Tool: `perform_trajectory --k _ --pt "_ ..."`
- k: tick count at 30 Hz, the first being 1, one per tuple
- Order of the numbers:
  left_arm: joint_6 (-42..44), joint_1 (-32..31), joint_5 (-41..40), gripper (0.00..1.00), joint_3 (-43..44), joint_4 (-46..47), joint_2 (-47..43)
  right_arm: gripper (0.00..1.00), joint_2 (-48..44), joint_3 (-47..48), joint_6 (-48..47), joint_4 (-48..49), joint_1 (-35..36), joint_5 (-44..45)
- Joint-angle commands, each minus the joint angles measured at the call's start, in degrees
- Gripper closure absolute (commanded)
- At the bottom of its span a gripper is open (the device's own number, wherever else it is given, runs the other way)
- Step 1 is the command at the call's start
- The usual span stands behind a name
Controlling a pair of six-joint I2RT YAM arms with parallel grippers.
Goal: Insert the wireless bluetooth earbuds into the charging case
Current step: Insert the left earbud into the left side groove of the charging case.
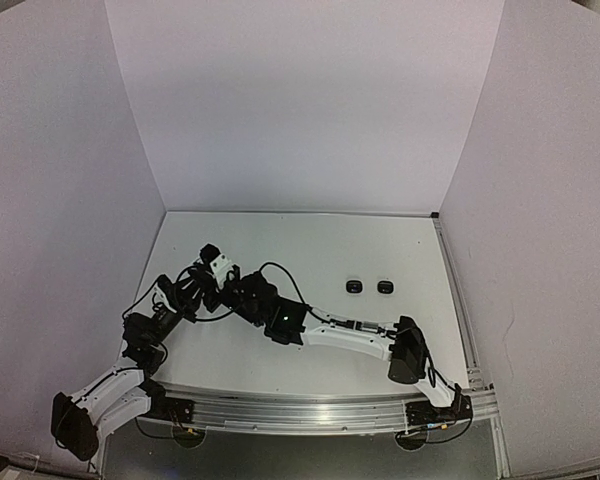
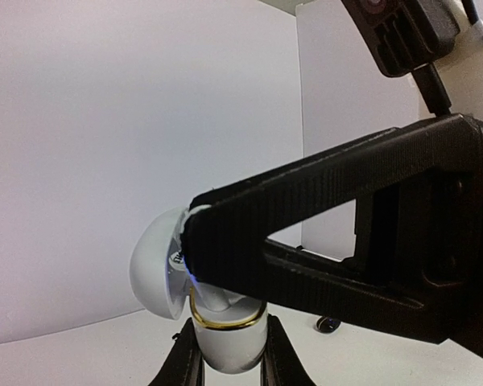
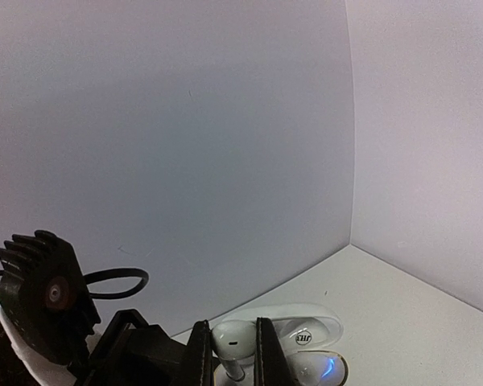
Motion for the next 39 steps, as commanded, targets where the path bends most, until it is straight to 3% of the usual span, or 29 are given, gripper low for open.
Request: perform_trajectory --k 1,6,10,14,39 --pt "-1.76 -0.19 -1.04 1.00 2.74 1.52 -0.78 1.00 -0.39 -3.46 -0.98 3.34 0.03 -0.21" --pt "-1.98 -0.16 -2.19 1.00 3.11 1.05 -0.58 0.99 -0.62 -5.77 -1.02 4.79 0.03 -1.25" --pt "-1.44 -0.17 -2.27 1.00 3.34 0.23 -0.70 0.89 -1.17 -6.89 -1.87 5.46 0.03 -1.62" --pt "-0.94 -0.19 -2.19 1.00 3.55 -0.74 -0.81 0.85 -1.71 -7.50 -3.49 5.81 0.03 -1.52" --pt "1.35 -0.19 2.80 1.00 4.59 -6.94 -1.58 0.83 -4.28 -10.30 -5.68 6.02 0.03 5.96"
